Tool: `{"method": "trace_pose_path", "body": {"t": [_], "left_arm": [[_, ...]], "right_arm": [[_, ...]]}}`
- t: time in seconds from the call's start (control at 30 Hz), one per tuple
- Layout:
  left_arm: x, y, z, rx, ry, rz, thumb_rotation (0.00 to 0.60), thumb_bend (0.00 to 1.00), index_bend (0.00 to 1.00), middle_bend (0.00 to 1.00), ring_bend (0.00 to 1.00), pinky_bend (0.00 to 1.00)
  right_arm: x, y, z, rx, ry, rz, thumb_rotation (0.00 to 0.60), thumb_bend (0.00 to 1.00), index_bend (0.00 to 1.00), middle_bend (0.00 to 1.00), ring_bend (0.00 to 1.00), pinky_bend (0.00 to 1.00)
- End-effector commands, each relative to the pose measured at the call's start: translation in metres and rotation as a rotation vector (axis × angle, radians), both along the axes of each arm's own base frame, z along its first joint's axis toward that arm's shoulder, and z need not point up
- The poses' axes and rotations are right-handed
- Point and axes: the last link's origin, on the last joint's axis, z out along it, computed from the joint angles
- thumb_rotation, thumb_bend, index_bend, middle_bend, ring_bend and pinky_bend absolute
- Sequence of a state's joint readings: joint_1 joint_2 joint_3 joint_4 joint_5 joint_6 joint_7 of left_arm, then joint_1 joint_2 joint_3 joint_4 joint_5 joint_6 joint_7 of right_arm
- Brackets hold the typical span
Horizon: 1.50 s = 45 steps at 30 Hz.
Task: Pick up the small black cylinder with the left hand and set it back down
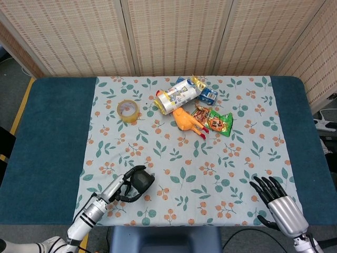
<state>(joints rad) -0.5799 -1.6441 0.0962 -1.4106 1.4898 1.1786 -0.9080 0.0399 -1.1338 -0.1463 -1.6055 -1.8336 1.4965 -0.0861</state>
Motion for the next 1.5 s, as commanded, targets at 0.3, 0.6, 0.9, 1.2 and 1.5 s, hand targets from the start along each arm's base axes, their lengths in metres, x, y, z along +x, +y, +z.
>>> {"method": "trace_pose_path", "body": {"t": [0.3, 0.6, 0.9, 1.2, 1.5], "left_arm": [[0.000, 0.103, 0.085, 0.211, -0.539, 0.742, 0.600, 0.64, 0.68, 0.72, 0.64, 0.77], [-0.024, 0.129, 0.135, -0.262, -1.134, 1.023, 0.600, 0.63, 0.68, 0.70, 0.61, 0.73], [-0.020, 0.126, 0.135, -0.268, -1.101, 0.941, 0.600, 0.62, 0.67, 0.69, 0.61, 0.74], [-0.019, 0.106, 0.087, 0.153, -0.068, 0.388, 0.600, 0.63, 0.68, 0.69, 0.62, 0.76], [-0.049, 0.101, 0.065, 0.747, 0.975, -0.400, 0.600, 0.63, 0.68, 0.69, 0.62, 0.75]], "right_arm": [[0.002, 0.002, 0.000, 0.005, -0.006, 0.006, 0.600, 0.09, 0.00, 0.00, 0.00, 0.00], [0.002, 0.002, -0.005, 0.019, 0.004, 0.004, 0.600, 0.09, 0.00, 0.00, 0.00, 0.00], [0.002, 0.003, -0.003, 0.012, 0.004, 0.005, 0.600, 0.09, 0.00, 0.00, 0.00, 0.00], [0.002, 0.003, -0.004, 0.018, 0.004, 0.006, 0.600, 0.09, 0.00, 0.00, 0.00, 0.00], [0.002, 0.004, -0.004, 0.025, 0.005, 0.005, 0.600, 0.09, 0.00, 0.00, 0.00, 0.00]]}}
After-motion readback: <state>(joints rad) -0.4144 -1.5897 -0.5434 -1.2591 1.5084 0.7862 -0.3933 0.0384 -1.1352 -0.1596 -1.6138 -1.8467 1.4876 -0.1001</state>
